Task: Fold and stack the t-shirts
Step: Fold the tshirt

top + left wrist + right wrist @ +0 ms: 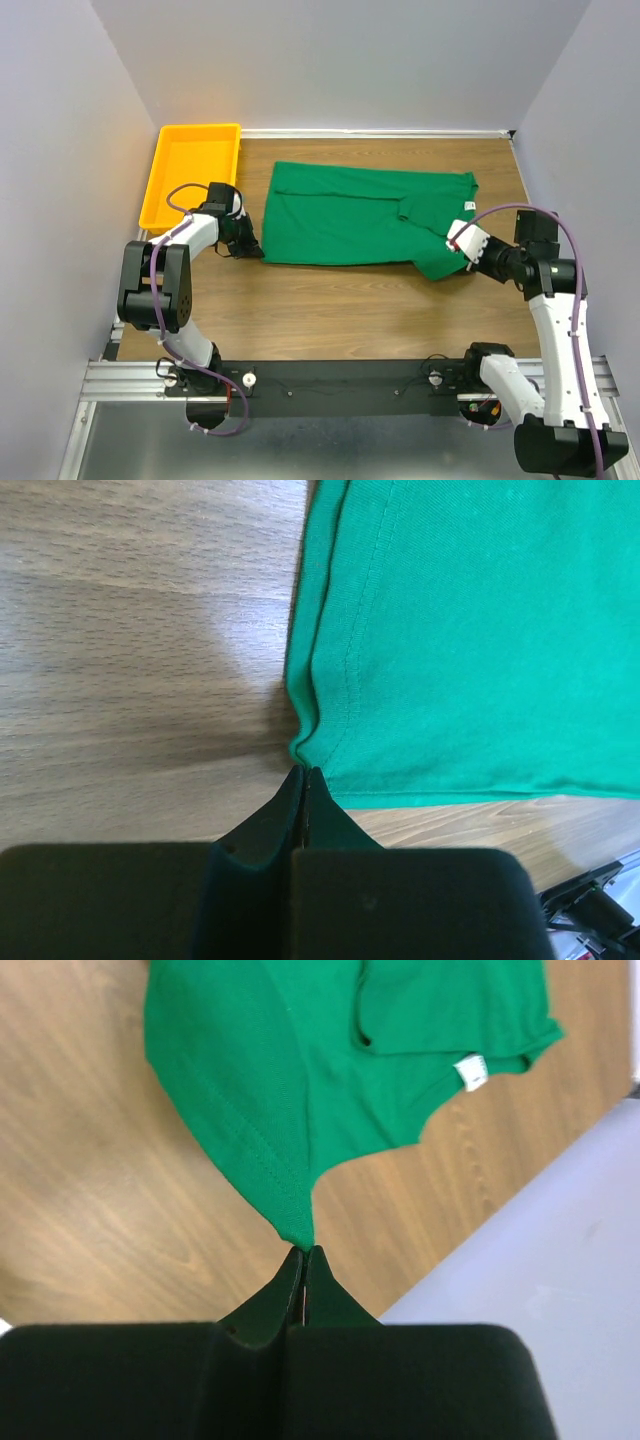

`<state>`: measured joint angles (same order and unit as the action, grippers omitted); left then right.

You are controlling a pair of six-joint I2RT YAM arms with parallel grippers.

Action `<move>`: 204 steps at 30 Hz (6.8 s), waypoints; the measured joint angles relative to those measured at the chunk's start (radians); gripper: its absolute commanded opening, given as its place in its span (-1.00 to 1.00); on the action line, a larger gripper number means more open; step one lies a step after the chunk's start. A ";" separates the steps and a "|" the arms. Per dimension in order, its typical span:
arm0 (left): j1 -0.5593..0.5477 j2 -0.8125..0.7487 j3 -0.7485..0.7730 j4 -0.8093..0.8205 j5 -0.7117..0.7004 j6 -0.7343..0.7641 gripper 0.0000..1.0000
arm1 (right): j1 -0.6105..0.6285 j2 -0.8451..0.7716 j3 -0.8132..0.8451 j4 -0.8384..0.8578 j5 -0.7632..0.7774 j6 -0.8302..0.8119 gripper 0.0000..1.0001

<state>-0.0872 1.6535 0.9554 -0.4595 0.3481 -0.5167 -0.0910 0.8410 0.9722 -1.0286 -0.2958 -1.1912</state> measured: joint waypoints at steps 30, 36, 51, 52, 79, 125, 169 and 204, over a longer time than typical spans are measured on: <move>0.000 0.127 0.201 -0.013 -0.001 0.004 -1.00 | -0.002 0.545 0.154 0.155 -0.037 -0.048 -0.99; 0.000 0.144 0.235 -0.016 -0.001 0.005 -1.00 | -0.002 0.632 0.241 0.188 -0.051 -0.049 -0.99; 0.000 0.147 0.266 -0.063 -0.023 -0.006 -1.00 | -0.002 0.790 0.347 0.259 -0.057 -0.037 -0.99; 0.000 0.143 0.264 -0.064 -0.024 -0.008 -1.00 | -0.002 0.797 0.354 0.265 -0.057 -0.035 -0.99; 0.000 0.072 0.241 -0.114 -0.023 -0.060 -1.00 | -0.002 0.914 0.463 0.336 -0.060 -0.003 -0.99; 0.000 0.417 0.663 -0.196 -0.047 -0.006 -1.00 | -0.008 0.948 0.484 0.439 -0.011 0.079 -0.99; 0.000 0.453 0.830 -0.204 -0.076 0.001 0.13 | -0.009 1.015 0.502 0.469 -0.011 0.112 -0.99; -0.053 0.195 0.373 0.006 0.005 0.050 -0.14 | -0.009 1.220 0.699 0.491 0.003 0.338 -0.69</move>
<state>-0.1398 1.8481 1.3289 -0.4530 0.3527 -0.4671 -0.1001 2.0609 1.6711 -0.5377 -0.2924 -0.8536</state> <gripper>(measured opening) 0.430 0.055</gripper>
